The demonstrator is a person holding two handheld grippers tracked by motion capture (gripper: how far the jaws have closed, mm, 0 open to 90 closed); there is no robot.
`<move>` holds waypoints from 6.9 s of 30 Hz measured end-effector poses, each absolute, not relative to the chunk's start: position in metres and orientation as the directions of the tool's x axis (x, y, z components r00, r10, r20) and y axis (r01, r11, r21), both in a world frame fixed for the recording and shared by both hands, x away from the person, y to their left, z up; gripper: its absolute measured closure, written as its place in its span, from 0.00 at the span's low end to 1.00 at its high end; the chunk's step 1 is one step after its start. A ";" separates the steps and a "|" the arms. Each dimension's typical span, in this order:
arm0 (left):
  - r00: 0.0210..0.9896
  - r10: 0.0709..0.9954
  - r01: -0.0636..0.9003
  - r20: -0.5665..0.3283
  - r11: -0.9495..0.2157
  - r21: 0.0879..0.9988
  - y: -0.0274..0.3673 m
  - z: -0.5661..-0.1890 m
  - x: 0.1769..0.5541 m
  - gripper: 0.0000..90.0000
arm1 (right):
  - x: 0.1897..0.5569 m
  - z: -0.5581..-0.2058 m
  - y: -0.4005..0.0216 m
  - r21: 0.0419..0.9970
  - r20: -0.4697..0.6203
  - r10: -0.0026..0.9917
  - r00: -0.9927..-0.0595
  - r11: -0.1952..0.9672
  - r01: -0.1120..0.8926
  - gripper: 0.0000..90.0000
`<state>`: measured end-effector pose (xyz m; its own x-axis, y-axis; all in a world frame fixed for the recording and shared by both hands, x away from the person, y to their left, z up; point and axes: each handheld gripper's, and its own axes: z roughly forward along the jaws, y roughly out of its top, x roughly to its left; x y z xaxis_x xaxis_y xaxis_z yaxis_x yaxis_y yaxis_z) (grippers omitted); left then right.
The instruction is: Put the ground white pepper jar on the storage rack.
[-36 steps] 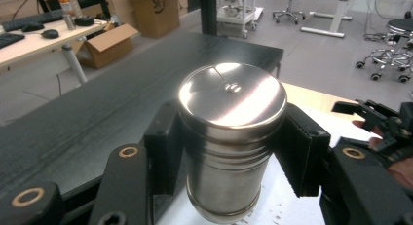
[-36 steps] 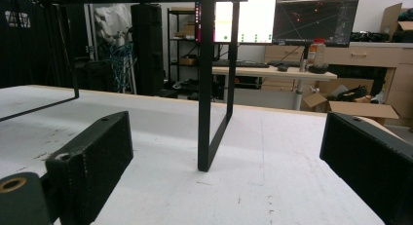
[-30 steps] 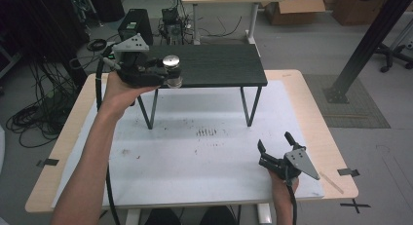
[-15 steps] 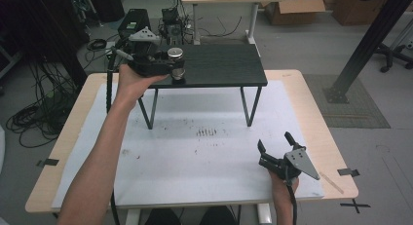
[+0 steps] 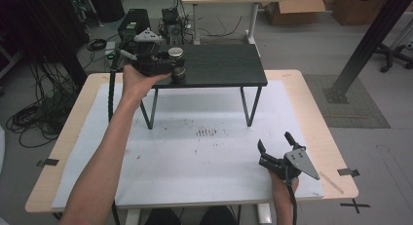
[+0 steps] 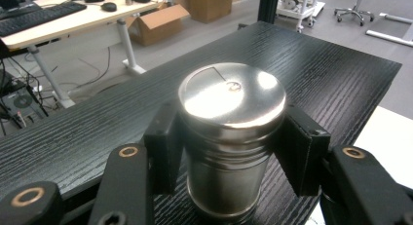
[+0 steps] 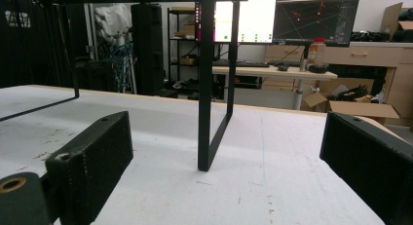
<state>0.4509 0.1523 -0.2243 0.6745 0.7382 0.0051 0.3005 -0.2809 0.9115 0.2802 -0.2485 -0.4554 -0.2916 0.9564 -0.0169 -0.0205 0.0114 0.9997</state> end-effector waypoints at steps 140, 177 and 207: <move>0.531 0.847 0.187 0.025 -0.146 0.972 0.309 -0.402 0.300 0.01 | 0.281 -0.455 -0.248 1.000 -0.023 0.956 -0.293 0.019 -0.018 0.06; 0.429 0.903 0.048 0.025 -0.051 0.998 0.341 -0.452 0.275 0.01 | 0.281 -0.455 -0.248 1.000 -0.024 0.956 -0.291 0.021 -0.014 0.06; 0.418 0.908 0.008 0.018 -0.023 1.000 0.343 -0.454 0.271 0.01 | 0.280 -0.456 -0.249 1.000 -0.018 0.951 -0.308 0.012 -0.022 0.04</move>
